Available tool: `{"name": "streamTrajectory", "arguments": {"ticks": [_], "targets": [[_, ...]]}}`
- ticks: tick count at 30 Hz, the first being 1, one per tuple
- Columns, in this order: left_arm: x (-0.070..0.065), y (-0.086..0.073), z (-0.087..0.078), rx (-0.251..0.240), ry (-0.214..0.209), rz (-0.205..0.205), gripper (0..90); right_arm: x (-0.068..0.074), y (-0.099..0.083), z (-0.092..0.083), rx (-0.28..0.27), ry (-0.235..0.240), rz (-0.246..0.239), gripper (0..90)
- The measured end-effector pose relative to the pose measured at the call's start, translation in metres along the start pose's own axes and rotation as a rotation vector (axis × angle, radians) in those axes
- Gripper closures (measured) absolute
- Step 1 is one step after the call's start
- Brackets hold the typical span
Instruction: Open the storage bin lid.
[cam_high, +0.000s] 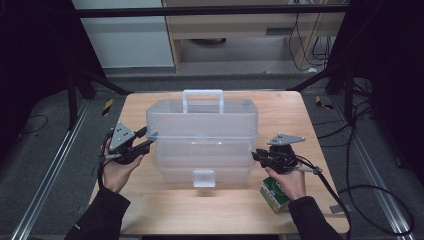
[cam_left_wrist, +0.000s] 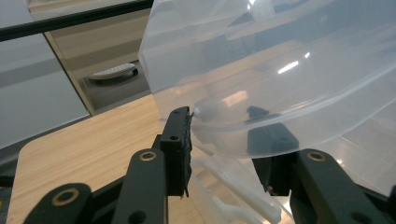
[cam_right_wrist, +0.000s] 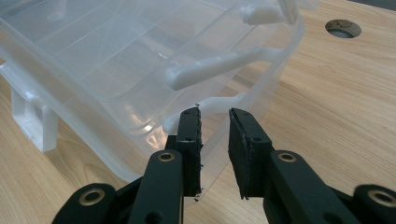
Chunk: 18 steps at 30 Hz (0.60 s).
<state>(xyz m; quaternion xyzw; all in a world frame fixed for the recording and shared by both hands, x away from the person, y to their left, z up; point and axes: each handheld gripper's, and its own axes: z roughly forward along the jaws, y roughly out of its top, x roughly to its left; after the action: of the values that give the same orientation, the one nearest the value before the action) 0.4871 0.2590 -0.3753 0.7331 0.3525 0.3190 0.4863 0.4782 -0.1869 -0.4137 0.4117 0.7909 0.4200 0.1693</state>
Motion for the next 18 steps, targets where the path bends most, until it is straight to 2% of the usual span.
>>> {"name": "streamTrajectory", "arguments": {"ticks": [8, 13, 18], "targets": [[0.005, 0.008, 0.003, -0.012, -0.007, -0.028, 60.2, 0.000, 0.000, 0.002, -0.002, 0.002, 0.003, 76.5], [0.008, 0.013, 0.005, -0.025, -0.004, -0.021, 60.9, 0.001, 0.000, 0.003, -0.001, 0.006, 0.008, 77.9], [0.010, 0.018, 0.008, -0.041, 0.002, -0.033, 61.6, 0.001, 0.000, 0.003, 0.002, 0.008, 0.017, 78.0]]}}
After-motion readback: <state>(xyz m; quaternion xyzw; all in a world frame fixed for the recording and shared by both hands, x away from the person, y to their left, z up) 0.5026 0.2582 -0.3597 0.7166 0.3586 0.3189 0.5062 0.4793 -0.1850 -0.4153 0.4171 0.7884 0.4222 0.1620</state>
